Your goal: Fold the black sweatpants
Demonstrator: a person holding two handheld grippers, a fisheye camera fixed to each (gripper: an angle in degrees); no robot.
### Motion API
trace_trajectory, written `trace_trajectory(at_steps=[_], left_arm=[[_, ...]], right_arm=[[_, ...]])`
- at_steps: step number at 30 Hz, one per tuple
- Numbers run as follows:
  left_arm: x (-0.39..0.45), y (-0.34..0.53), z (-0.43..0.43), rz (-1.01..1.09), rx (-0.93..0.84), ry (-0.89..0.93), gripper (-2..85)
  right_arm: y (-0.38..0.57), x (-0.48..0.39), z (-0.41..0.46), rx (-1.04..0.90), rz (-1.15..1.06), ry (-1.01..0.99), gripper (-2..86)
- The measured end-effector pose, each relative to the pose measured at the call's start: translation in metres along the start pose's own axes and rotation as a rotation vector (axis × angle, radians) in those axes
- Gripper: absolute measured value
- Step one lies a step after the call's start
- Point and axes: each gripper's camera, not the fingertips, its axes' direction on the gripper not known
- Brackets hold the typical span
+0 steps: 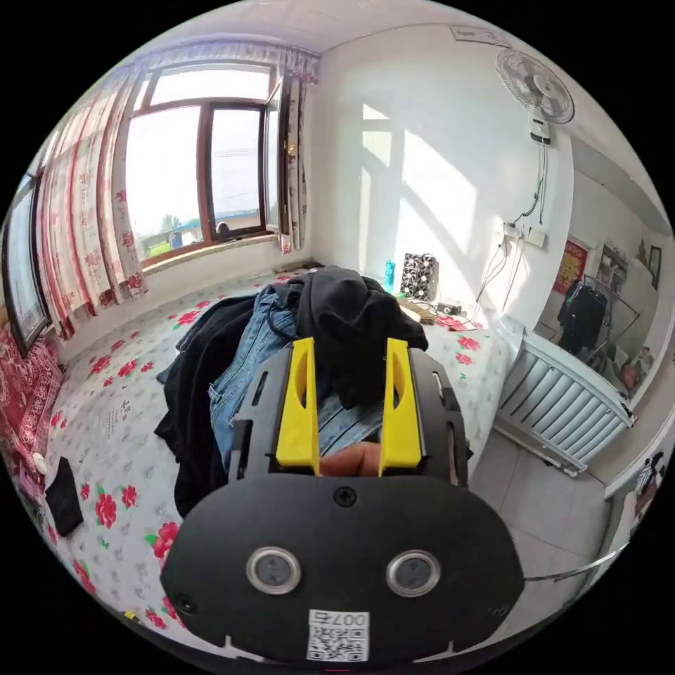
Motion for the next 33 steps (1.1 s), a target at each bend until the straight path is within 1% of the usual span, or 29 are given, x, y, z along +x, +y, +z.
trace_trajectory(at_steps=[1, 2, 3, 4, 5, 6, 7, 8, 9, 11, 12, 13, 15, 17, 18, 19, 20, 23, 25, 28, 30, 33], left_arm=[[0.0, 0.0, 0.0, -0.006, -0.01, 0.02, -1.0], [0.001, 0.001, 0.0, -0.01, -0.02, 0.082, -1.0], [0.002, 0.006, -0.001, -0.017, -0.019, 0.156, -1.0], [0.004, 0.009, -0.002, -0.023, -0.013, 0.185, -1.0], [0.009, 0.017, -0.005, -0.031, -0.001, 0.222, -1.0], [0.016, 0.025, -0.007, -0.031, 0.003, 0.232, -1.0], [0.02, 0.029, -0.009, -0.029, 0.003, 0.228, -1.0], [0.028, 0.038, -0.013, -0.017, 0.006, 0.216, -1.0], [0.036, 0.047, -0.017, 0.006, 0.01, 0.204, -1.0], [0.046, 0.059, -0.024, 0.043, 0.016, 0.172, -1.0], [0.049, 0.065, -0.027, 0.062, 0.015, 0.148, -1.0], [0.05, 0.068, -0.029, 0.068, 0.014, 0.14, -1.0], [0.042, 0.076, -0.039, 0.043, 0.039, 0.14, -1.0], [0.03, 0.081, -0.048, -0.013, 0.071, 0.178, -0.9], [0.021, 0.085, -0.053, -0.059, 0.087, 0.203, -0.9], [0.017, 0.087, -0.055, -0.083, 0.092, 0.214, -0.8], [0.009, 0.091, -0.058, -0.128, 0.096, 0.231, -0.7], [-0.003, 0.099, -0.061, -0.202, 0.077, 0.261, -0.6], [-0.006, 0.102, -0.064, -0.226, 0.055, 0.255, -0.6], [-0.006, 0.102, -0.073, -0.251, 0.031, 0.247, -0.8], [-0.004, 0.099, -0.083, -0.269, 0.026, 0.244, -0.9], [0.0, 0.095, -0.099, -0.287, 0.031, 0.247, -0.9]], right_arm=[[-0.015, 0.023, 0.016, -0.078, 0.034, 0.03, 8.0], [-0.023, 0.04, 0.037, -0.192, 0.044, 0.007, 6.9], [-0.023, 0.046, 0.048, -0.249, 0.039, -0.037, 6.2], [-0.022, 0.056, 0.061, -0.333, 0.034, -0.116, 4.3], [-0.022, 0.066, 0.058, -0.341, 0.055, -0.162, 2.2], [-0.023, 0.072, 0.053, -0.331, 0.089, -0.156, 1.8], [-0.026, 0.077, 0.039, -0.278, 0.11, -0.2, 1.1], [-0.03, 0.077, 0.019, -0.203, 0.079, -0.338, 0.8], [-0.032, 0.074, 0.006, -0.156, 0.056, -0.418, 0.6], [-0.048, 0.057, -0.043, -0.016, -0.024, -0.692, 0.6], [-0.053, 0.052, -0.055, 0.009, -0.042, -0.731, 0.6], [-0.063, 0.041, -0.078, 0.057, -0.066, -0.732, 1.0], [-0.077, 0.031, -0.107, 0.128, -0.063, -0.555, 2.1], [-0.088, 0.023, -0.119, 0.175, -0.117, -0.222, 4.9], [-0.09, 0.024, -0.116, 0.163, -0.135, -0.174, 5.6], [-0.093, 0.031, -0.103, 0.102, -0.145, -0.116, 6.8], [-0.096, 0.042, -0.085, 0.003, -0.127, -0.077, 7.7], [-0.089, 0.062, -0.049, -0.172, -0.12, -0.031, 8.4], [-0.084, 0.064, -0.04, -0.218, -0.16, -0.008, 7.8], [-0.081, 0.068, -0.032, -0.27, -0.177, -0.007, 4.4], [-0.082, 0.072, -0.038, -0.244, -0.164, -0.018, 2.4], [-0.086, 0.089, -0.065, -0.138, -0.099, -0.184, 0.8]])
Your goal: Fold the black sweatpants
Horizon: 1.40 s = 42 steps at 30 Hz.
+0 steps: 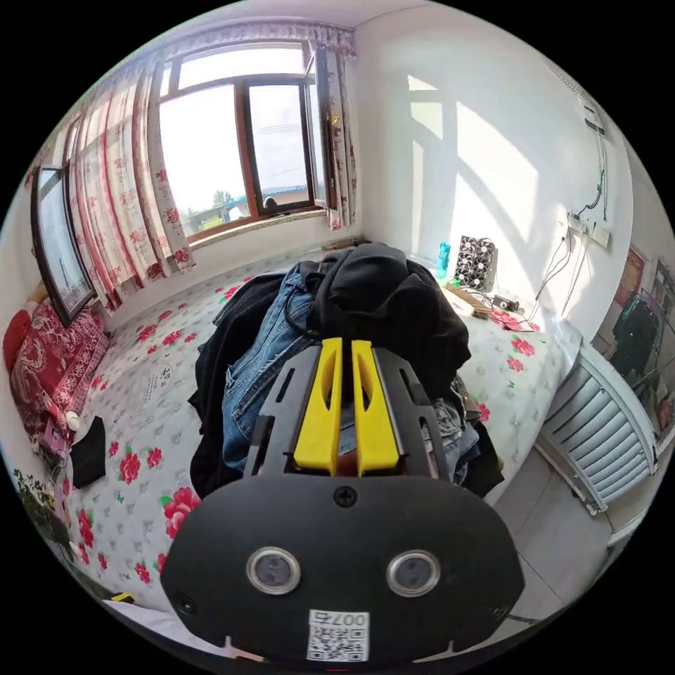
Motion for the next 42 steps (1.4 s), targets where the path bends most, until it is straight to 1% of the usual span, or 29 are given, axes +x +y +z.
trace_trajectory(at_steps=[2, 3, 5, 6, 7, 8, 9, 11, 12, 14, 15, 17, 18, 20, 21, 23, 24, 25, 26, 27, 29, 30, 31, 32, 33, 35, 37, 40, 42], left_arm=[[0.006, -0.001, -0.012, -0.003, 0.02, 0.005, -0.9], [0.009, -0.003, -0.019, -0.007, 0.032, 0.007, -0.9], [0.012, -0.006, -0.028, -0.014, 0.048, 0.023, -0.9], [0.013, -0.008, -0.036, -0.018, 0.06, 0.042, -0.7], [0.014, -0.01, -0.04, -0.019, 0.067, 0.053, -0.7], [0.015, -0.014, -0.049, -0.02, 0.082, 0.074, -0.4], [0.016, -0.019, -0.06, -0.019, 0.1, 0.094, 0.1], [0.017, -0.027, -0.08, -0.015, 0.144, 0.13, 1.3], [0.018, -0.032, -0.095, -0.01, 0.181, 0.162, 2.7], [0.018, -0.042, -0.123, 0.009, 0.241, 0.235, 5.8], [0.021, -0.048, -0.145, 0.037, 0.295, 0.27, 6.9], [0.026, -0.054, -0.18, 0.086, 0.389, 0.289, 7.9], [0.027, -0.056, -0.201, 0.105, 0.452, 0.29, 8.4], [0.021, -0.057, -0.226, 0.097, 0.535, 0.288, 9.0], [0.011, -0.056, -0.237, 0.063, 0.575, 0.288, 9.4], [-0.015, -0.053, -0.241, -0.027, 0.592, 0.278, 10.7], [-0.04, -0.051, -0.236, -0.137, 0.54, 0.254, 11.8], [-0.054, -0.05, -0.23, -0.188, 0.488, 0.247, 12.3], [-0.081, -0.043, -0.22, -0.273, 0.43, 0.253, 12.1], [-0.107, -0.026, -0.215, -0.372, 0.434, 0.248, 11.9], [-0.14, -0.004, -0.214, -0.495, 0.434, 0.234, 11.7], [-0.156, 0.004, -0.213, -0.543, 0.405, 0.209, 11.7], [-0.162, 0.006, -0.213, -0.561, 0.394, 0.191, 11.7], [-0.171, 0.007, -0.214, -0.588, 0.378, 0.162, 11.8], [-0.178, 0.003, -0.214, -0.599, 0.365, 0.153, 12.0], [-0.183, -0.012, -0.212, -0.594, 0.343, 0.14, 12.4], [-0.183, -0.034, -0.205, -0.577, 0.313, 0.097, 13.1], [-0.182, -0.079, -0.179, -0.557, 0.218, 0.07, 13.1], [-0.174, -0.119, -0.153, -0.526, 0.09, -0.003, 11.8]], right_arm=[[0.003, 0.007, -0.029, 0.103, 0.037, -0.205, 0.3], [0.003, 0.009, -0.037, 0.129, 0.047, -0.267, 0.2], [0.007, 0.009, -0.069, 0.219, 0.079, -0.563, 0.0], [0.008, 0.006, -0.078, 0.245, 0.08, -0.641, 0.0], [0.011, -0.001, -0.097, 0.285, 0.076, -0.781, -0.1], [0.015, -0.017, -0.117, 0.311, 0.033, -0.881, -0.1], [0.017, -0.027, -0.128, 0.324, 0.001, -0.927, -0.1], [0.033, -0.075, -0.178, 0.392, -0.114, -1.112, -0.1], [0.039, -0.091, -0.192, 0.408, -0.149, -1.144, -0.1], [0.076, -0.164, -0.247, 0.464, -0.376, -1.297, 0.0], [0.087, -0.184, -0.259, 0.47, -0.425, -1.348, 0.1], [0.139, -0.269, -0.293, 0.407, -0.609, -1.635, 0.4], [0.154, -0.293, -0.298, 0.367, -0.658, -1.7, 0.6], [0.231, -0.392, -0.314, 0.156, -0.814, -1.883, 1.5], [0.254, -0.417, -0.316, 0.092, -0.857, -1.902, 1.7], [0.349, -0.505, -0.314, -0.201, -1.026, -1.874, 2.6], [0.37, -0.519, -0.311, -0.255, -1.044, -1.869, 2.8], [0.405, -0.539, -0.301, -0.344, -1.075, -1.838, 3.1], [0.433, -0.551, -0.287, -0.407, -1.086, -1.771, 3.5], [0.445, -0.554, -0.278, -0.428, -1.09, -1.73, 3.7], [0.478, -0.555, -0.231, -0.527, -1.105, -1.507, 4.4], [0.484, -0.553, -0.216, -0.556, -1.095, -1.442, 4.5], [0.491, -0.545, -0.185, -0.61, -1.06, -1.315, 4.9], [0.494, -0.531, -0.155, -0.641, -0.999, -1.215, 5.3], [0.495, -0.524, -0.141, -0.653, -0.966, -1.162, 5.5], [0.494, -0.494, -0.091, -0.692, -0.83, -0.964, 6.7], [0.491, -0.474, -0.061, -0.706, -0.711, -0.832, 7.6], [0.486, -0.454, -0.027, -0.691, -0.557, -0.716, 8.5], [0.486, -0.457, -0.018, -0.664, -0.543, -0.678, 8.8]])
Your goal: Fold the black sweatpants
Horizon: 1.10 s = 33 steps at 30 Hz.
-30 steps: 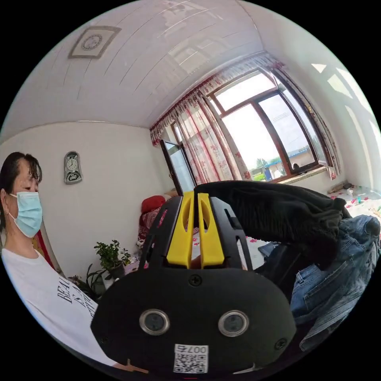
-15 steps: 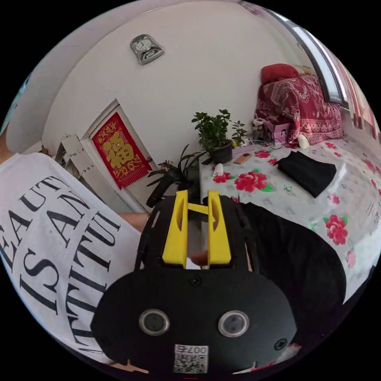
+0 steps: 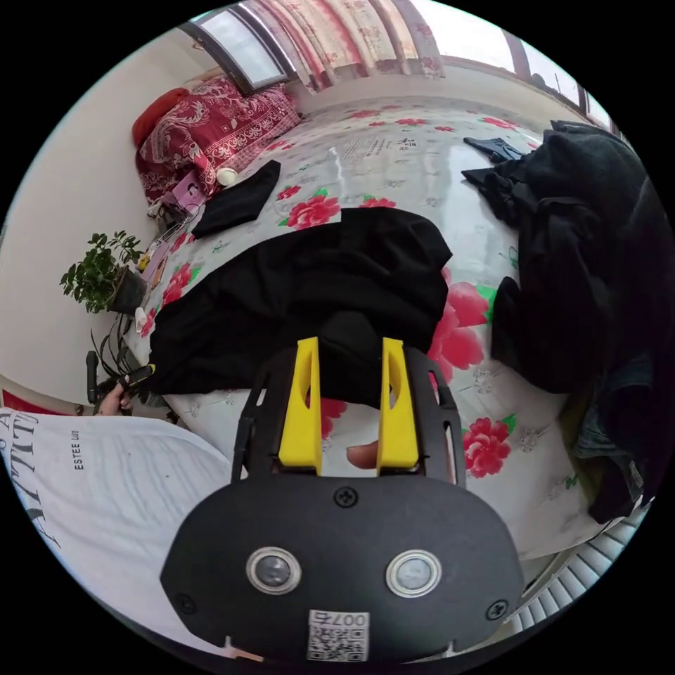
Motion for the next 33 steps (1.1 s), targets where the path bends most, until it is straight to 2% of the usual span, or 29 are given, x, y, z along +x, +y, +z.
trace_trajectory(at_steps=[3, 5, 8, 10, 13, 18, 20, 22, 25, 28, 31, 33], left_arm=[[0.045, -0.023, 0.008, 0.164, 0.034, -0.186, 10.1], [0.062, -0.038, 0.012, 0.232, 0.052, -0.24, 8.7], [0.071, -0.078, 0.012, 0.255, 0.015, -0.216, 5.4], [0.069, -0.107, 0.0, 0.23, 0.013, -0.168, 1.6], [0.063, -0.15, -0.052, 0.186, 0.138, -0.09, 0.0], [0.066, -0.182, -0.168, 0.226, 0.358, 0.014, -0.5], [0.068, -0.171, -0.196, 0.255, 0.402, 0.035, -0.5], [0.068, -0.151, -0.214, 0.284, 0.424, 0.03, -0.4], [0.059, -0.107, -0.216, 0.297, 0.379, 0.04, 0.0], [0.05, -0.066, -0.19, 0.267, 0.276, 0.085, 0.8], [0.052, -0.035, -0.14, 0.223, 0.098, 0.099, 2.2], [0.052, -0.01, -0.114, 0.164, 0.035, 0.022, 2.6]], right_arm=[[-0.015, -0.021, 0.023, -0.011, -0.111, 0.048, 8.8], [-0.023, -0.049, 0.055, -0.066, -0.28, 0.092, 8.2], [-0.03, -0.064, 0.112, -0.255, -0.424, 0.198, 6.0], [-0.038, -0.055, 0.134, -0.347, -0.43, 0.244, 4.0], [-0.071, -0.029, 0.105, -0.261, -0.339, 0.192, 1.4], [-0.115, 0.034, -0.031, 0.156, -0.147, -0.015, 0.2], [-0.103, 0.075, -0.112, 0.384, -0.066, -0.176, 0.1], [-0.079, 0.107, -0.161, 0.516, -0.017, -0.241, 0.1], [-0.021, 0.167, -0.214, 0.637, 0.094, -0.24, 0.2], [0.045, 0.229, -0.22, 0.617, 0.264, -0.198, 0.7], [0.098, 0.286, -0.178, 0.409, 0.511, -0.104, 2.2], [0.126, 0.311, -0.148, 0.279, 0.643, -0.01, 3.7]])
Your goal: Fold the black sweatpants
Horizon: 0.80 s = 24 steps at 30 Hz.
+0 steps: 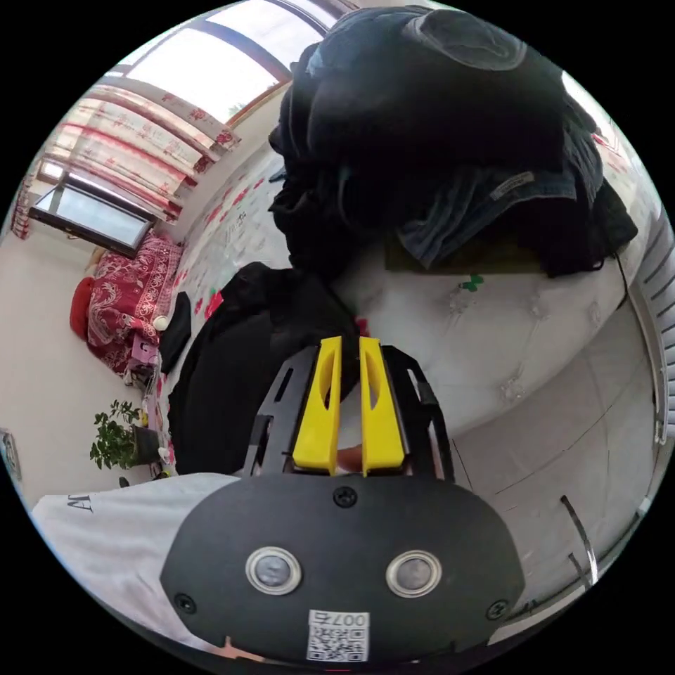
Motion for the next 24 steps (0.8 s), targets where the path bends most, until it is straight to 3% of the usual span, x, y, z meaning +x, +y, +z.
trace_trajectory(at_steps=[6, 13, 18, 21, 24], left_arm=[[-0.008, 0.038, -0.004, -0.142, 0.007, -0.003, 8.3], [0.009, 0.02, 0.023, -0.182, -0.029, -0.06, 9.2], [0.038, 0.007, 0.06, -0.05, -0.114, -0.17, 2.1], [0.041, 0.005, 0.057, -0.024, -0.158, -0.178, 0.0], [0.031, 0.018, 0.041, -0.024, -0.126, -0.13, -0.4]], right_arm=[[0.012, 0.051, 0.023, -0.063, 0.054, 0.089, 8.4], [-0.005, 0.009, 0.071, -0.156, -0.326, 0.24, 10.4], [-0.005, -0.005, 0.134, -0.349, -0.517, 0.392, 7.7], [-0.022, 0.016, 0.121, -0.295, -0.432, 0.484, 3.8], [-0.041, 0.074, 0.082, -0.201, -0.173, 0.628, 1.9]])
